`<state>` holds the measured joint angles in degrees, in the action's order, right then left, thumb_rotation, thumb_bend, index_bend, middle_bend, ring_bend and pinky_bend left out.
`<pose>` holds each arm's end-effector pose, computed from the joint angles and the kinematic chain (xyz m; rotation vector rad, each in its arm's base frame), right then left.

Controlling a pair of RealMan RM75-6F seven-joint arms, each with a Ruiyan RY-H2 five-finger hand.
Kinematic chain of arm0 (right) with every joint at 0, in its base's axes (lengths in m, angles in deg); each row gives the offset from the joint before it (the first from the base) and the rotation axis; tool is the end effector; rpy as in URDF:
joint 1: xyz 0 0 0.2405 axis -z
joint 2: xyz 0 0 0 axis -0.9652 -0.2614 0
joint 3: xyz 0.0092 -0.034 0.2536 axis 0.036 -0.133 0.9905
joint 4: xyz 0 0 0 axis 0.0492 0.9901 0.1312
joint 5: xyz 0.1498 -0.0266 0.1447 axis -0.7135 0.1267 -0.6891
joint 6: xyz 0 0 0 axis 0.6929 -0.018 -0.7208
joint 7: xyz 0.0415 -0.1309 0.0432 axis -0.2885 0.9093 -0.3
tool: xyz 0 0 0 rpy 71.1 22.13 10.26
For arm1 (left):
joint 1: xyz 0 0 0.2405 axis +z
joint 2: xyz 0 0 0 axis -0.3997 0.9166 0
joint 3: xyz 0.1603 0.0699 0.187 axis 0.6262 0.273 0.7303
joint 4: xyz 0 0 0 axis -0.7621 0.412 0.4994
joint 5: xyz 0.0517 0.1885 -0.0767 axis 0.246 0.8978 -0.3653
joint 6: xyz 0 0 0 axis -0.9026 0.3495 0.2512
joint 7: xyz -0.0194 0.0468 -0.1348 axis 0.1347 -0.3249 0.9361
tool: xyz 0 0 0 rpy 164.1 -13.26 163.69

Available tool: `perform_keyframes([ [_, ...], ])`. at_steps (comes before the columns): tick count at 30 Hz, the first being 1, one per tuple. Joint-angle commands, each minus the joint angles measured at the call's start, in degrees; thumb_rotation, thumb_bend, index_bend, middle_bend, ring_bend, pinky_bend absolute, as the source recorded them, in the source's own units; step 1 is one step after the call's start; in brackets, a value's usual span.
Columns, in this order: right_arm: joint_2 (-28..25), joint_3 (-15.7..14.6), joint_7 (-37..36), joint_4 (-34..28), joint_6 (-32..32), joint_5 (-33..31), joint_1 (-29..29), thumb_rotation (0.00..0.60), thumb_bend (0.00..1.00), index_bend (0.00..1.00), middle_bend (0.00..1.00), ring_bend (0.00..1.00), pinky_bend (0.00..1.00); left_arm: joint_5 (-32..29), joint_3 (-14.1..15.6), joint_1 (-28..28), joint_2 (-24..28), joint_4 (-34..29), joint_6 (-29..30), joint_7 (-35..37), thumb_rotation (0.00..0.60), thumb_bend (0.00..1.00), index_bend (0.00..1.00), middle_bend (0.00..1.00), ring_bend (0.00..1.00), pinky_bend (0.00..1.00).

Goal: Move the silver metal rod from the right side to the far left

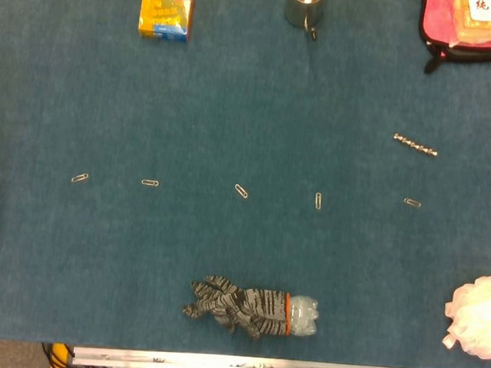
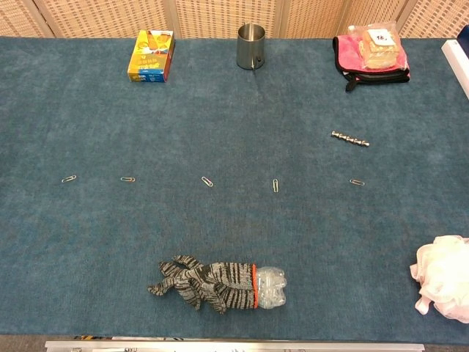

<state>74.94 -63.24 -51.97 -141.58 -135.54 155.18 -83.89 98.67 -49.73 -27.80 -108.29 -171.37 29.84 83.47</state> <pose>-0.3053 -0.2190 0.1413 1.2658 -1.0013 0.7727 -0.3346 0.1774 0.1581 -1.3534 -0.9158 -0.7900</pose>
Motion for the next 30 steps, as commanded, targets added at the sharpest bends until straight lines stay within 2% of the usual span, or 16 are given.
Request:
perform_keyframes([
  [1,2.1,3.3,10.0,-3.7,3.2,-10.1,-3.8,0.600,0.21,0.38,0.31,0.25,0.37,0.2,0.3,-0.2,-0.1,1.5,-0.7,1.7,0.600,0.38,0.26,0.21,0.31,0.44],
  [5,5.2,5.3,16.7,-3.1,4.1,-17.1,-7.4,0.600,0.21,0.38,0.26,0.17,0.27,0.4,0.4,-0.2,0.0,3.5,-1.2,4.2,0.600,0.38,0.26,0.21,0.31,0.44],
  [8,7.7,6.0,19.9,-1.0,4.8,-20.0,-9.9,0.600,0.20,0.38,0.19,0.08,0.17,0.2,0.6,-0.1,0.0,5.0,-1.7,5.9,0.600,0.38,0.26,0.21,0.31,0.44],
  [13,11.4,6.3,24.3,2.6,6.1,-23.7,-13.5,0.600,0.12,0.38,0.10,0.00,0.06,-0.2,0.8,0.1,-0.3,7.2,-2.4,8.5,0.600,0.38,0.26,0.21,0.31,0.44],
  [19,15.4,6.9,27.1,6.2,6.7,-26.7,-16.9,0.600,0.11,0.39,0.02,0.00,0.00,-0.6,1.0,0.3,-1.0,9.9,-3.3,11.4,0.600,0.38,0.26,0.21,0.31,0.44],
  [27,18.9,6.6,26.2,9.7,9.5,-28.7,-19.5,0.600,0.12,0.45,0.02,0.00,0.00,-0.9,1.2,0.5,-1.7,12.3,-4.0,13.9,0.600,0.38,0.26,0.21,0.31,0.44],
  [30,19.9,6.4,26.0,10.6,10.3,-29.6,-20.1,0.600,0.17,0.45,0.02,0.00,0.00,-0.9,1.2,0.6,-1.8,12.8,-4.1,14.4,0.600,0.38,0.26,0.21,0.31,0.44],
])
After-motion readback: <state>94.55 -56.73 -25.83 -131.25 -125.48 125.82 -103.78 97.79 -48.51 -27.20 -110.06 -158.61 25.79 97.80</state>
